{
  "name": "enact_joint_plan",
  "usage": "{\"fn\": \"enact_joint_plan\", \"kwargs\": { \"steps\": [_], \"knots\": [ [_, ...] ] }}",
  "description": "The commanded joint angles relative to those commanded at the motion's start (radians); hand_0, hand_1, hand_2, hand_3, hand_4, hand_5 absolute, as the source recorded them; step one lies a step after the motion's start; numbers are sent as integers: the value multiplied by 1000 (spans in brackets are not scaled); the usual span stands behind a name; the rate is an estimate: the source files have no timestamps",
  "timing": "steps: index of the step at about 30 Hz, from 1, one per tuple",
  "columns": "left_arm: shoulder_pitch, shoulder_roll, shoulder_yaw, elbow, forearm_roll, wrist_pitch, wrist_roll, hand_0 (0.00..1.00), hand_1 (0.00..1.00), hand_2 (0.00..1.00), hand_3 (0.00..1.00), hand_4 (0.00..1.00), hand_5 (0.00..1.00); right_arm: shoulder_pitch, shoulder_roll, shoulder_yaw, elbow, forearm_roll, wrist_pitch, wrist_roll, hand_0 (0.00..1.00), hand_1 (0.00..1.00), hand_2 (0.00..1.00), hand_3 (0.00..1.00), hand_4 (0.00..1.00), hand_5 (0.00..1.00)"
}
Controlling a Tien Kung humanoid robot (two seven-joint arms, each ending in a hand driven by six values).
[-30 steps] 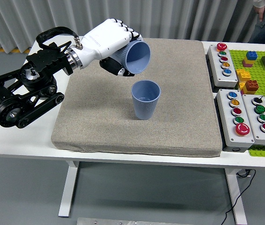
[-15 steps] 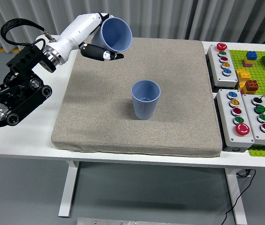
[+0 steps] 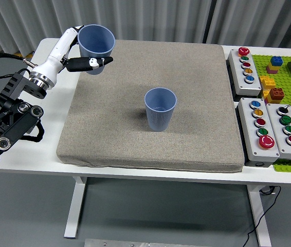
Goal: Pick cup pour cup place
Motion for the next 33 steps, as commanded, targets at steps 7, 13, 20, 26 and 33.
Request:
{"fn": "enact_joint_plan", "kwargs": {
  "steps": [7, 13, 20, 26, 33],
  "knots": [
    [70, -57, -48, 8, -73, 53, -10, 563, 496, 543, 515, 876, 176, -5, 2, 0, 0, -2, 1, 0, 651, 652, 588, 593, 2, 61],
    [108, -106, -79, 19, -126, 88, -16, 565, 496, 545, 518, 879, 180, -6, 2, 3, -1, -8, 4, 3, 651, 652, 588, 593, 2, 61],
    [141, -131, -87, 35, -30, 148, -44, 567, 497, 543, 519, 879, 183, -2, 1, 4, -2, -9, 4, 5, 651, 652, 588, 594, 2, 63],
    [174, -155, -69, 64, -27, 191, -72, 568, 500, 543, 518, 880, 187, 0, 0, 4, -2, -9, 4, 6, 651, 652, 588, 594, 2, 61],
    [215, -184, -41, 109, -42, 207, -93, 571, 501, 543, 517, 884, 197, 0, 0, 8, -2, -16, 5, 6, 651, 652, 588, 594, 2, 60]
  ]
}}
